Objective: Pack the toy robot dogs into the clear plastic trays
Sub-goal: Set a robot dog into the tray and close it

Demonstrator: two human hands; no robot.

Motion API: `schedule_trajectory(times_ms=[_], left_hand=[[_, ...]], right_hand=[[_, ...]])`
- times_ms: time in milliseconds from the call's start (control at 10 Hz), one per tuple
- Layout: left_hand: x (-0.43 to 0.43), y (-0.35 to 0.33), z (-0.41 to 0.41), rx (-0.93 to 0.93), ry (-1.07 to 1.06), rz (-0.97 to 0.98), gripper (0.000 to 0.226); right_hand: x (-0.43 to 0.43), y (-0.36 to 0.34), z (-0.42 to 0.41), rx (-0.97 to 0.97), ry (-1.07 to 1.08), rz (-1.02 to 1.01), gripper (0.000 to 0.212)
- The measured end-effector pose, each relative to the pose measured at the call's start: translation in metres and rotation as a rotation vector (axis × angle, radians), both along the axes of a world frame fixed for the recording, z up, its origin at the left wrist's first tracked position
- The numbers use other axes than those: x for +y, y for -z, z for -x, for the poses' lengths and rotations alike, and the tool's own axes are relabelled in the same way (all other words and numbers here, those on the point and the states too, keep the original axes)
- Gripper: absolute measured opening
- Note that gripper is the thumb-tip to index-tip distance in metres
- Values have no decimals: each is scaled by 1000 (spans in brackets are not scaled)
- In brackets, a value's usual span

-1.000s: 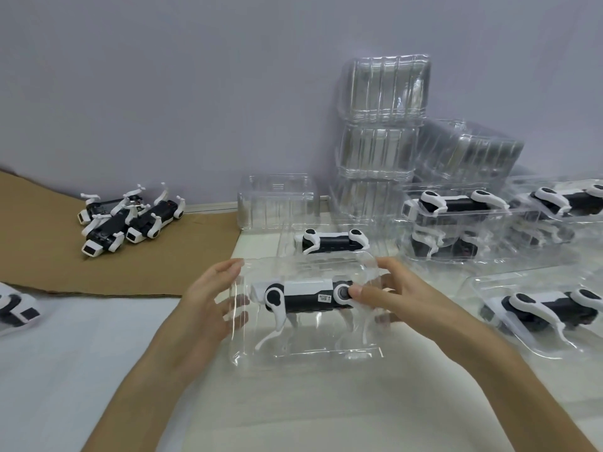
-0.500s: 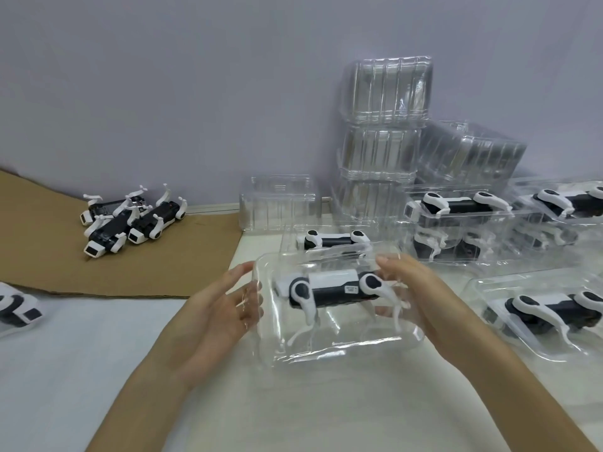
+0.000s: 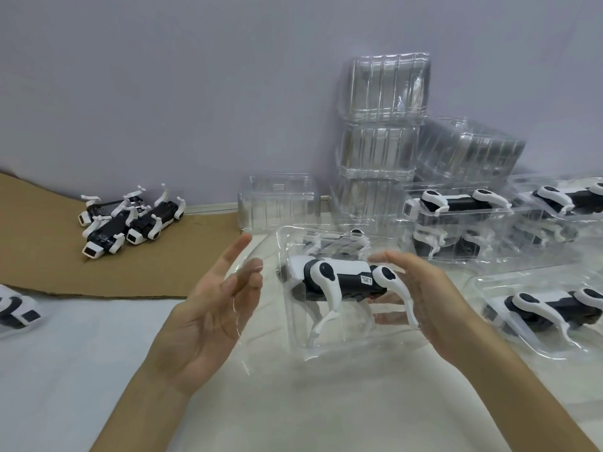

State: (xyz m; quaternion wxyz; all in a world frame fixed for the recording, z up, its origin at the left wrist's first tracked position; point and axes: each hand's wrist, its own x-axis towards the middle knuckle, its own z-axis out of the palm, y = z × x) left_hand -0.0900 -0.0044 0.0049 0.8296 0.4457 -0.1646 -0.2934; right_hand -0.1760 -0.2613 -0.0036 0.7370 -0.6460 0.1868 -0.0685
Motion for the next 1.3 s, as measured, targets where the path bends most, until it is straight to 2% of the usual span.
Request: schedule_trajectory(times_ms=[100, 200, 300, 500, 600, 700, 800, 900, 1000, 1100, 1200, 1300], left_hand=[[8, 14, -7, 123, 225, 251, 53], [5, 13, 0, -57, 129, 103, 38], [2, 14, -2, -91, -24, 36, 42], [-1, 12, -4, -215, 0, -16, 64], [-1, 16, -11, -178, -69, -21, 62], [-3, 22, -14, -63, -124, -30, 53], [-2, 23, -14, 98, -100, -16, 38], [-4, 25, -15, 202, -123, -142, 32], [-8, 32, -16, 168, -257, -320, 30], [-10, 38, -15, -8, -311, -412, 22], [-13, 36, -13, -153, -388, -501, 33], [-16, 37, -13, -251, -449, -579, 34]], right_hand=[[-3, 1, 1, -14, -24, 49, 54], [-10, 0, 1, 7, -93, 104, 50], [-20, 3, -1, 46, -122, 164, 47], [-25, 16, -11, 114, -133, 182, 27], [-24, 21, -14, 136, -134, 216, 40], [-21, 21, -14, 142, -90, 263, 51], [-19, 17, -11, 145, -92, 311, 52], [-15, 11, -3, 120, -133, 372, 59], [-9, 7, 2, 149, -137, 409, 51], [-8, 8, 4, 202, -68, 610, 47], [-8, 8, 4, 189, 31, 891, 55], [-7, 5, 6, -45, 222, 970, 26]])
